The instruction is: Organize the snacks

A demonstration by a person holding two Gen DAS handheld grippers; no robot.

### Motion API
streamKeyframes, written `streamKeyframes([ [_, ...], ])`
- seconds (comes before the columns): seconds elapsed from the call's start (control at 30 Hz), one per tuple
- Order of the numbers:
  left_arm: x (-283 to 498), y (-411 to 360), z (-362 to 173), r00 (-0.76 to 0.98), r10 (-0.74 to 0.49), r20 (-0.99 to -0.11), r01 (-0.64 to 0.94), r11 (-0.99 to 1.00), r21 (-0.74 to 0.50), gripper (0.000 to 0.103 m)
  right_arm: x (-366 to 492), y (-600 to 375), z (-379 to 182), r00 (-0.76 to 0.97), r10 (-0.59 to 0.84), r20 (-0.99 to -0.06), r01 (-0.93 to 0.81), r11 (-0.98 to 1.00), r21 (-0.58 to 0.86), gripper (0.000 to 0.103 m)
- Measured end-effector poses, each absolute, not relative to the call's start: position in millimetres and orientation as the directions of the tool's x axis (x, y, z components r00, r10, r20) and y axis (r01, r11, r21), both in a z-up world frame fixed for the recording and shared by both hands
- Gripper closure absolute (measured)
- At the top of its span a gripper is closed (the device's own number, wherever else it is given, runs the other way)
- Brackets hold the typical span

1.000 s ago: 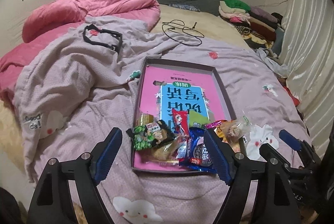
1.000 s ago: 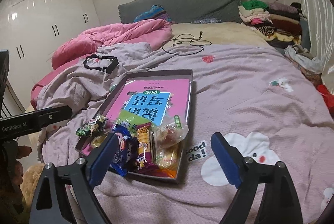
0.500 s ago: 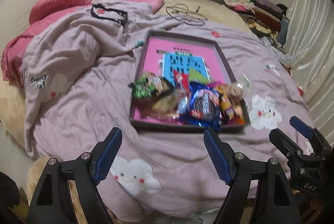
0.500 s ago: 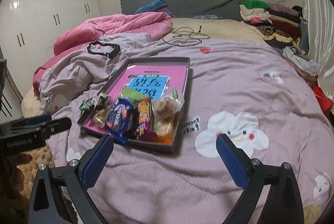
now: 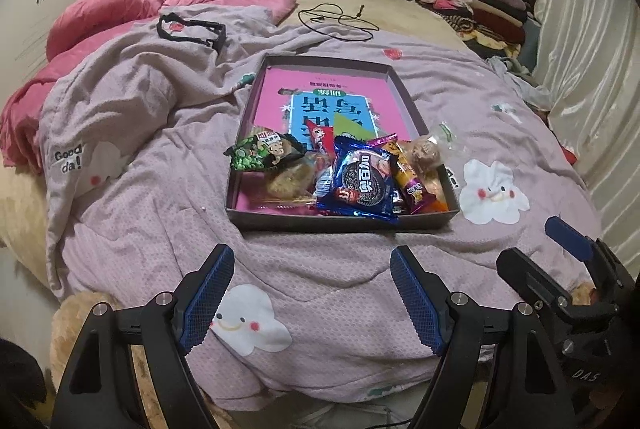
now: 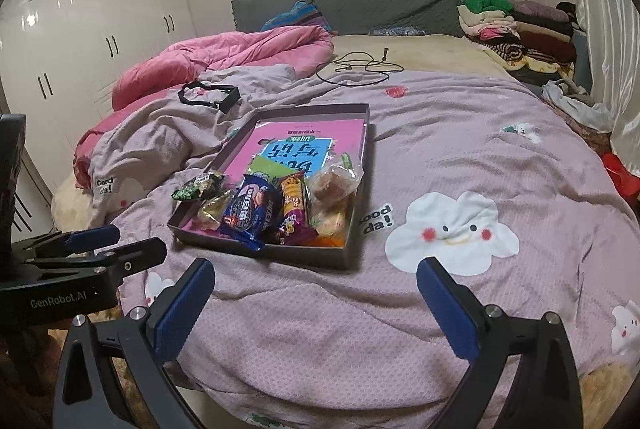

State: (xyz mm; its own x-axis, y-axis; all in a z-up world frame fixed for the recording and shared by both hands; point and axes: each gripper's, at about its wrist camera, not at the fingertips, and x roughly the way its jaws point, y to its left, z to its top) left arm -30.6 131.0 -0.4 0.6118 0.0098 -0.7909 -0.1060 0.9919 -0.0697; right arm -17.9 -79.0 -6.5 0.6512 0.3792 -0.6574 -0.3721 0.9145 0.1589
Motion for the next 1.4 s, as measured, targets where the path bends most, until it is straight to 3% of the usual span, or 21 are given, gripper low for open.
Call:
streamKeyframes([
  [1.4, -28.5, 132.1, -2.2, 0.597, 0.056, -0.800, -0.126, 0.992, -0.024, 0.022, -17.0, -83.2, -5.6, 0.672, 0.360, -0.647, -0.358, 0.923, 0.142, 0.001],
])
